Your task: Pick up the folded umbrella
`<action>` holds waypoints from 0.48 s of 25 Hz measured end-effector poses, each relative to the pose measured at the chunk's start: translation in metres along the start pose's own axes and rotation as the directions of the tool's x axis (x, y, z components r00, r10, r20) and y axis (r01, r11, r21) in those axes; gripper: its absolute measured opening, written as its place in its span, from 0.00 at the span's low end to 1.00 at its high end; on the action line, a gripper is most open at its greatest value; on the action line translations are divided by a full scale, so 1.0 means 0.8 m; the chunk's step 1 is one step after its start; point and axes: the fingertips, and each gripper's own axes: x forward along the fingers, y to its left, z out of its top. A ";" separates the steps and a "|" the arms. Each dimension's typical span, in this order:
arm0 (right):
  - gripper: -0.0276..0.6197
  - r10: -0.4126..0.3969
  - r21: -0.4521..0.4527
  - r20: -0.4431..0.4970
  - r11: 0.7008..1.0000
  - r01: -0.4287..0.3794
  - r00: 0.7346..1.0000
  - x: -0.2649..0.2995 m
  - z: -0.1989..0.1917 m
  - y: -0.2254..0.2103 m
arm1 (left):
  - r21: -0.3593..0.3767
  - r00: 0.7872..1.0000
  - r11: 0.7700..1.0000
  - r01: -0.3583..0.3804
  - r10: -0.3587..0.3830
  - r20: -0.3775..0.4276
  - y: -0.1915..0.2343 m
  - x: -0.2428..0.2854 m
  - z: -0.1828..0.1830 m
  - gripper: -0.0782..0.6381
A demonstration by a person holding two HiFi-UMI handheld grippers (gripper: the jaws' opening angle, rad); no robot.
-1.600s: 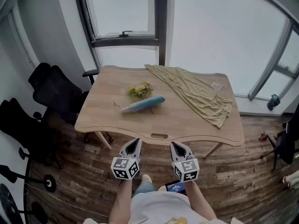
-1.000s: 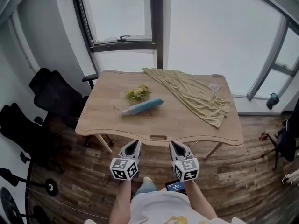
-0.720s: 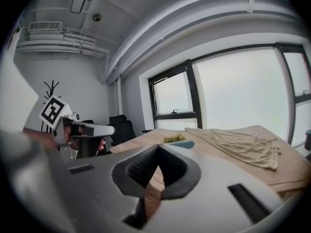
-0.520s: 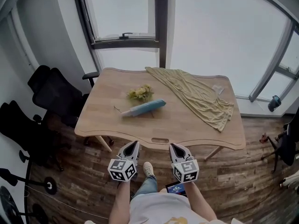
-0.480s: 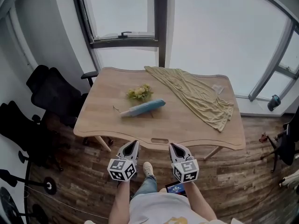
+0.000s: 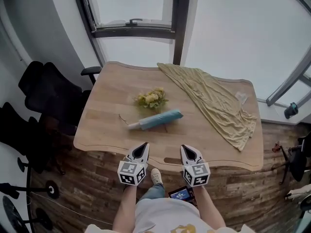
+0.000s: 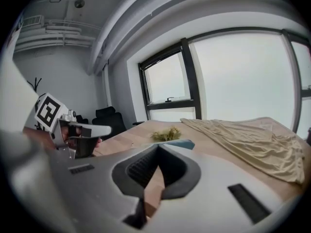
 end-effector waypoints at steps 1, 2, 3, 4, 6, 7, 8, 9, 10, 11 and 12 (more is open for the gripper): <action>0.06 -0.001 0.000 -0.006 1.000 0.001 1.000 0.014 0.004 -0.003 | 0.006 1.000 1.000 0.001 -0.001 -0.011 0.011 0.012 0.002 0.14; 0.06 -0.004 -0.001 -0.011 1.000 0.004 1.000 0.027 0.007 -0.007 | 0.009 1.000 1.000 0.003 -0.003 -0.019 0.021 0.024 0.005 0.14; 0.06 -0.010 -0.001 -0.016 1.000 0.010 1.000 0.039 0.011 -0.011 | 0.008 1.000 1.000 0.006 -0.006 -0.023 0.031 0.036 0.008 0.14; 0.06 -0.018 -0.001 -0.020 1.000 0.018 1.000 0.050 0.014 -0.017 | 0.006 1.000 1.000 0.012 -0.012 -0.026 0.039 0.049 0.012 0.14; 0.06 -0.041 0.001 -0.028 0.999 0.041 0.999 0.067 0.021 -0.031 | 0.005 0.999 0.999 0.032 -0.032 -0.031 0.051 0.072 0.020 0.14; 0.06 -0.055 0.005 -0.029 0.998 0.056 0.998 0.074 0.025 -0.038 | 0.006 0.999 0.999 0.044 -0.043 -0.033 0.055 0.083 0.024 0.14; 0.06 -0.070 0.010 -0.028 0.997 0.071 0.997 0.079 0.028 -0.045 | 0.008 0.998 0.998 0.057 -0.056 -0.036 0.058 0.094 0.027 0.14; 0.06 -0.085 0.015 -0.026 0.996 0.086 0.996 0.084 0.032 -0.051 | 0.010 0.997 0.997 0.070 -0.070 -0.041 0.061 0.103 0.030 0.14; 0.06 -0.100 0.020 -0.023 0.995 0.100 0.995 0.088 0.034 -0.057 | 0.012 0.995 0.996 0.084 -0.083 -0.045 0.063 0.113 0.032 0.14; 0.06 -0.112 0.024 -0.021 0.993 0.113 0.993 0.091 0.037 -0.063 | 0.013 0.994 0.995 0.096 -0.096 -0.048 0.064 0.121 0.033 0.14; 0.06 -0.122 0.026 -0.021 0.992 0.122 0.992 0.094 0.039 -0.067 | 0.013 0.993 0.994 0.106 -0.105 -0.049 0.065 0.129 0.035 0.14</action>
